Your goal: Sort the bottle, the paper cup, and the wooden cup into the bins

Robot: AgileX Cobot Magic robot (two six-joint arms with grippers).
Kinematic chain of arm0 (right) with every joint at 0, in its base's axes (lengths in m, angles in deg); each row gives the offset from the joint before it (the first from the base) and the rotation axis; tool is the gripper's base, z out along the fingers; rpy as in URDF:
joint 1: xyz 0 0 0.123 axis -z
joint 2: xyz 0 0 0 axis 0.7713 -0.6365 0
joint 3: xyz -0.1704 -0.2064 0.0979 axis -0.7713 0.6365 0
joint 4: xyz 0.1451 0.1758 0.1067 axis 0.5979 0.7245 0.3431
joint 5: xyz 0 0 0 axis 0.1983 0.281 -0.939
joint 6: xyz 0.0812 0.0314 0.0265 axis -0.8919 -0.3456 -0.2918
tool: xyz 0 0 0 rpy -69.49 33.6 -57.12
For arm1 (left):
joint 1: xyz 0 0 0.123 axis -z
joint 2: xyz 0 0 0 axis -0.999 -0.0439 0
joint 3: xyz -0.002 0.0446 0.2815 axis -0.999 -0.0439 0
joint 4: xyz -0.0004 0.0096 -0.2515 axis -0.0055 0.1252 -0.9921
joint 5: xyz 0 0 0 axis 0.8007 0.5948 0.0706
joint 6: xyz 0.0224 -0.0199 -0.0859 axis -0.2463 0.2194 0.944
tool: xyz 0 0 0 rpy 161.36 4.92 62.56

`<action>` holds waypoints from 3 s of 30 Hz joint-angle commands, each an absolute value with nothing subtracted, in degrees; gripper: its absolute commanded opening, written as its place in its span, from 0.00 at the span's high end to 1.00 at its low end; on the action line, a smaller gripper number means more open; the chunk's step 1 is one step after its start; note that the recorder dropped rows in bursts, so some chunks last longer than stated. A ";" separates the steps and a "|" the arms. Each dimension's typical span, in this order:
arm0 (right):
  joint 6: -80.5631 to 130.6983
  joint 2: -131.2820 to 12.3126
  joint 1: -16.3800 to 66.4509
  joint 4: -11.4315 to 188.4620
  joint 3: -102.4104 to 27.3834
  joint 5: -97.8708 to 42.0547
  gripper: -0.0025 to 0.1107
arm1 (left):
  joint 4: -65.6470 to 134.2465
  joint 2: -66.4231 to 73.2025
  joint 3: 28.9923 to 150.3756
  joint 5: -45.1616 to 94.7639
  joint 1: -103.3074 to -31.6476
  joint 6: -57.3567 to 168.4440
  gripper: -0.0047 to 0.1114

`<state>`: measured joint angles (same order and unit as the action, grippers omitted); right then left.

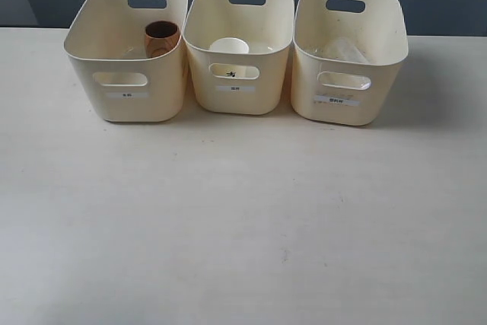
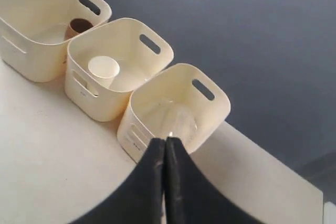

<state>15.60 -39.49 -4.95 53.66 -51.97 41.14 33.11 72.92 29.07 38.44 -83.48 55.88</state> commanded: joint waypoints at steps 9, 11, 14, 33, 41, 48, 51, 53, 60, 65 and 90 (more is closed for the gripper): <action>15.22 -31.28 30.74 66.36 -51.70 31.85 0.99 | 33.07 73.20 28.99 38.44 -83.28 55.99 0.96; 15.22 -28.68 33.21 67.27 -51.70 31.71 0.99 | 33.07 73.20 28.99 38.44 -83.28 55.99 0.96; 15.22 -23.49 34.43 69.24 -51.70 29.29 0.99 | 33.07 73.20 28.99 38.44 -83.28 55.99 0.96; 13.30 -7.83 34.43 72.98 -20.43 -1.21 0.99 | 33.07 73.20 28.99 38.44 -83.28 55.99 0.96; 13.30 -2.09 34.43 78.54 10.89 -31.81 0.99 | 33.07 73.20 28.99 38.44 -83.28 55.99 0.96; 15.21 2.81 34.43 78.54 24.93 -43.96 0.99 | 33.07 73.20 28.99 38.44 -83.28 55.99 0.96; 15.78 5.27 35.39 78.67 27.38 -44.22 0.99 | 33.07 73.20 28.99 38.44 -83.28 55.99 0.96; 15.44 6.80 37.73 78.67 27.38 -41.58 0.99 | 33.07 73.20 28.99 38.44 -83.28 55.99 0.96; 15.21 10.45 48.97 78.51 27.38 -32.41 0.99 | 33.07 73.20 28.99 38.44 -83.28 55.99 0.96; 15.78 12.31 52.51 77.72 27.38 -29.87 0.99 | 33.07 73.20 28.99 38.44 -83.28 55.99 0.96; 15.82 12.31 55.11 77.36 27.38 -25.80 0.99 | 33.07 73.20 28.99 38.44 -83.28 55.99 0.96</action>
